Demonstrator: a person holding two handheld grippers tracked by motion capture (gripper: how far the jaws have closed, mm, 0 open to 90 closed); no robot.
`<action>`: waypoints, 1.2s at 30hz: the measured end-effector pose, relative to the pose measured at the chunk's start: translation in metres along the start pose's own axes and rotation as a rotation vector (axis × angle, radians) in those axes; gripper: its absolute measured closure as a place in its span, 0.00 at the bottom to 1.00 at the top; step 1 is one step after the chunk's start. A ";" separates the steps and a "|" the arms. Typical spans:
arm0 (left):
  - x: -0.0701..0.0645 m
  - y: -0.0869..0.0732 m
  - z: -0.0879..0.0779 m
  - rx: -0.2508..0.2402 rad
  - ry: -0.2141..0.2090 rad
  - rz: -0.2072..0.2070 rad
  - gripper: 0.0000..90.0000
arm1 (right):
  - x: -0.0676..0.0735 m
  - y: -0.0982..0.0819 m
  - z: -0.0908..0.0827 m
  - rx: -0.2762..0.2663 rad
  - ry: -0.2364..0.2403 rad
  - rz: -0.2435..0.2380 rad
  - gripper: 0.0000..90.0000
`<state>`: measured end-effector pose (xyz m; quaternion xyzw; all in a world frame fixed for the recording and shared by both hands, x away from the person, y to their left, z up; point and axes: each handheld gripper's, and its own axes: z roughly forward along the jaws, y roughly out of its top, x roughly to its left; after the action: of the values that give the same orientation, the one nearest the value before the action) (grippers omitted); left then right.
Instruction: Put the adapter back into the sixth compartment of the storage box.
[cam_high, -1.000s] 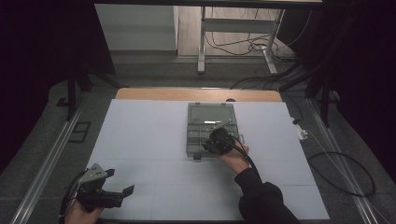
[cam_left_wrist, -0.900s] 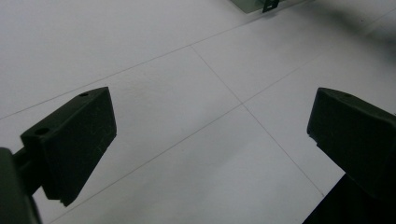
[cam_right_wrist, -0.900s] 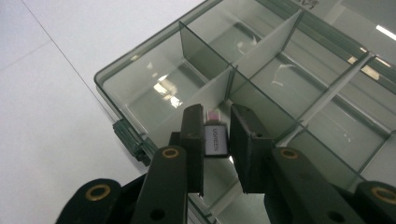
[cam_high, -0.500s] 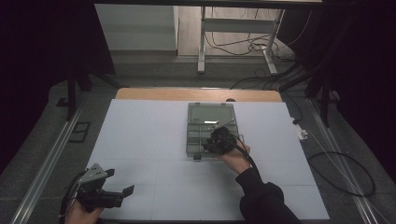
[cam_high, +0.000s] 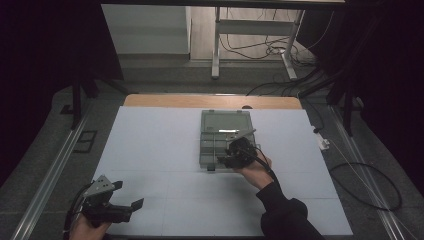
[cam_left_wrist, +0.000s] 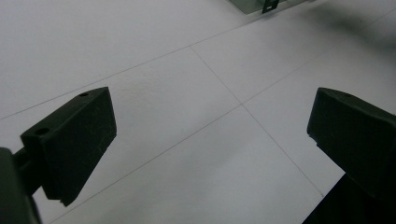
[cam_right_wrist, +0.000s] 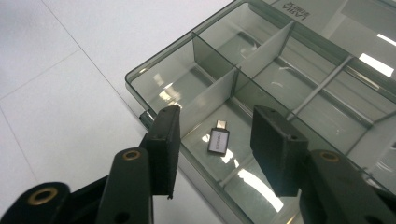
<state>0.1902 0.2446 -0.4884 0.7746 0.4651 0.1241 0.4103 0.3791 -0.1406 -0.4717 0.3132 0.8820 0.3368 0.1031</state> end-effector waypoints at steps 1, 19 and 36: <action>0.000 0.000 0.000 0.000 0.000 0.000 0.02 | 0.000 0.000 -0.001 -0.003 0.001 0.004 0.56; 0.000 0.000 0.000 -0.003 -0.001 -0.003 0.02 | -0.002 -0.012 -0.021 -0.038 -0.024 0.032 0.37; 0.000 0.000 0.000 -0.003 0.000 0.000 0.02 | 0.000 -0.023 -0.043 -0.045 -0.003 0.052 0.24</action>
<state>0.1905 0.2446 -0.4882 0.7741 0.4648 0.1247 0.4114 0.3512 -0.1762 -0.4545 0.3339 0.8657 0.3585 0.1025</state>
